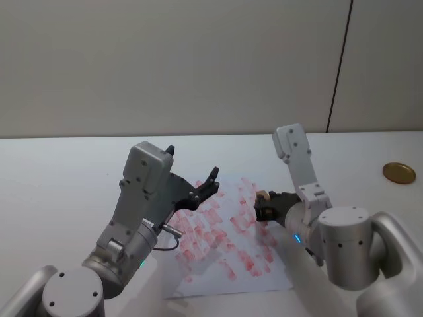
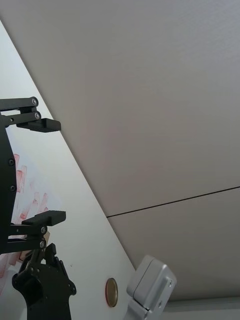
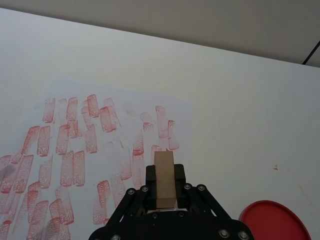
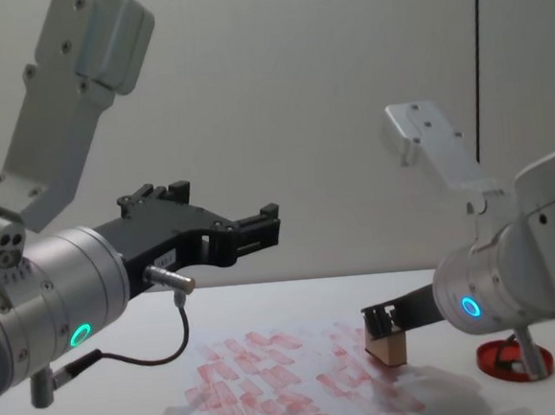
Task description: Use the one hand to pick up the stamp and affix it onto the A4 paper.
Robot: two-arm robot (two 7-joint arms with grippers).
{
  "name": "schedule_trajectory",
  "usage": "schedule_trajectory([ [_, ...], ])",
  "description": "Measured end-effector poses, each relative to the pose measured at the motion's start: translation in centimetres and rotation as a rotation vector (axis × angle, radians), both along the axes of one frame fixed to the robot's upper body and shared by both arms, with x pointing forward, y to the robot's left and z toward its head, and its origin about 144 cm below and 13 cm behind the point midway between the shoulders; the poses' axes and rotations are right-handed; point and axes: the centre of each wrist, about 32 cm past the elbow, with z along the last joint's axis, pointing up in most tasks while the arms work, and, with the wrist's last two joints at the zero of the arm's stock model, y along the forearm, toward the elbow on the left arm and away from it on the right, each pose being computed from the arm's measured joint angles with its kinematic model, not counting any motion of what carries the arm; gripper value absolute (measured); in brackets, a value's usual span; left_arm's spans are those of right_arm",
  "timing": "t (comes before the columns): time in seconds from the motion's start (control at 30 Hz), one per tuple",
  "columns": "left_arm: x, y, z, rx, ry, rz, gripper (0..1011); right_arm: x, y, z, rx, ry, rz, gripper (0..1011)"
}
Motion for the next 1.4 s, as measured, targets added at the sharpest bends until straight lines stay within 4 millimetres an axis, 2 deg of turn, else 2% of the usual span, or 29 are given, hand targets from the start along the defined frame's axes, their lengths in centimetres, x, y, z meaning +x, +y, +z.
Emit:
schedule_trajectory([
  [1.4,0.0,0.0,0.0,0.000,0.000,0.000,993,1.3,0.1,-1.7,-0.018,0.078,-0.005,200],
])
